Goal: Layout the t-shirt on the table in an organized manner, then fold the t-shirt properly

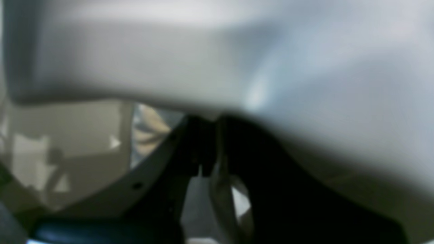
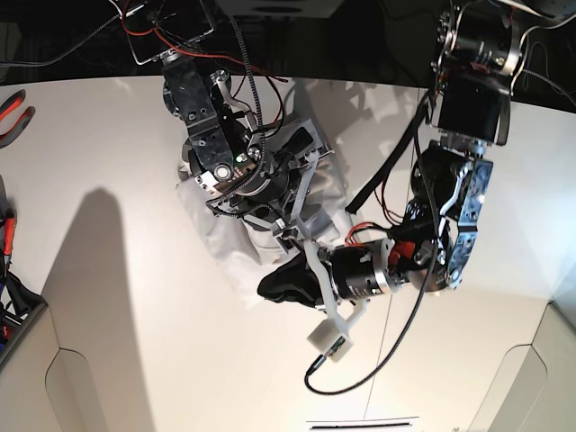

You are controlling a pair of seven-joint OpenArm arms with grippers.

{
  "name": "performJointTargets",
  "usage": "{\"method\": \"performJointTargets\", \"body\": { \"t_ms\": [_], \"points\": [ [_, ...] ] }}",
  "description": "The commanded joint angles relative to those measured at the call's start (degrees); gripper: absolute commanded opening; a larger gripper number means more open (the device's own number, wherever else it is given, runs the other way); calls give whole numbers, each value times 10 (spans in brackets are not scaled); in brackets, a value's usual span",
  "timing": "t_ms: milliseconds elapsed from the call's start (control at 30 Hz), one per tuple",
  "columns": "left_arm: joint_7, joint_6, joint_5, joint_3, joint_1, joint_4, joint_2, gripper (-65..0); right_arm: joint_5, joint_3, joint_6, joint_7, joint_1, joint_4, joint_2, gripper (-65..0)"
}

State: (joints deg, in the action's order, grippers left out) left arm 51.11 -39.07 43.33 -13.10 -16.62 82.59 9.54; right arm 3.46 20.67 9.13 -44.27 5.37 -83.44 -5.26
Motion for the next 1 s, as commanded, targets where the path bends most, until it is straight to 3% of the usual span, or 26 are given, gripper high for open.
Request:
{"method": "performJointTargets", "body": {
  "t_ms": [0, 233, 467, 767, 867, 967],
  "points": [
    [-2, -9, 27, 2, -27, -3, 0, -650, 16, 5, -4, 24, 6, -7, -4, -650],
    [61, -9, 122, 0, -76, -85, 1, -650, 46, 43, -4, 75, 5, -7, -2, -650],
    [90, -9, 159, -1, -111, -187, 2, -650, 49, 49, -3, 82, 5, -7, 0, -650],
    [90, -9, 155, -27, -110, -254, 10, -650, 35, 50, -2, 79, 8, -7, 0, -650],
    [75, -9, 139, -44, -110, -255, 18, -650, 14, 50, 32, 58, 10, -8, 0, -650],
    [65, -9, 132, -55, -110, -255, 32, -650, 1, 50, 31, 26, 15, -15, 3, -650]
  ]
}}
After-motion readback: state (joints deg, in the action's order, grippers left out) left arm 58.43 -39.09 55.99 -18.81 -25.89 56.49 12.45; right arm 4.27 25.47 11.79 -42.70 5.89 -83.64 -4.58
